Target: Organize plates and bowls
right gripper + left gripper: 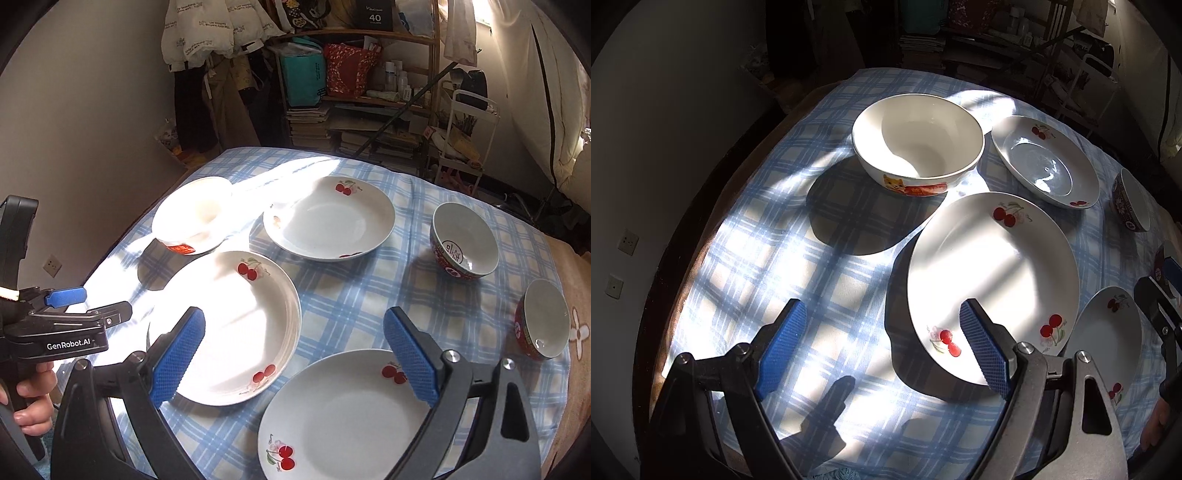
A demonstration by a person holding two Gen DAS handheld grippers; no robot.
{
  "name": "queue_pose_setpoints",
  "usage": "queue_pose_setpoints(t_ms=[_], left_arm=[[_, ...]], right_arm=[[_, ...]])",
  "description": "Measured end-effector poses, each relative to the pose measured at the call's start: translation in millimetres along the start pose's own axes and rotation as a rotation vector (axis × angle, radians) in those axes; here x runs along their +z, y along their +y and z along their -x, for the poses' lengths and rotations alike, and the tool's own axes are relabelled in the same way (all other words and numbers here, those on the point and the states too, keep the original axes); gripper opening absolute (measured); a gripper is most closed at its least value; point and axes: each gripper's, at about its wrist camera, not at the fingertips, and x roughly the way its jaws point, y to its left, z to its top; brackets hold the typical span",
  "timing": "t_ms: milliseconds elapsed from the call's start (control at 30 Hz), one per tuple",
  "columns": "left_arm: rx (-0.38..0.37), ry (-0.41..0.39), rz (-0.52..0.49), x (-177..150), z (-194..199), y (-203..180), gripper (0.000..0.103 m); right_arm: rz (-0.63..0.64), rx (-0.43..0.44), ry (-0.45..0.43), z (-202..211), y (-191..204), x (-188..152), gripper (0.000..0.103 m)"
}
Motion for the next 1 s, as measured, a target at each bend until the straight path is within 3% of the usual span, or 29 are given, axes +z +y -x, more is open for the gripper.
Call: queue_pose_setpoints(t_ms=[200, 433, 833, 1000], left_arm=[[-0.038, 0.005, 0.044, 4, -17, 5, 0.084], [-0.038, 0.01, 0.003, 11, -36, -6, 0.084], [-0.038, 0.061, -0.067, 16, -66, -22, 0.084], [-0.032, 0.084, -0.07, 18, -76, -23, 0.076]], right_arm=[[0.004, -0.034, 0.027, -25, 2, 4, 0.101], [-0.002, -0.013, 0.07, -52, -2, 5, 0.101], [-0.005, 0.011, 0.16, -95, -10, -2, 0.074], [-0.015, 0.041, 0.192, -105, -11, -4, 0.066]])
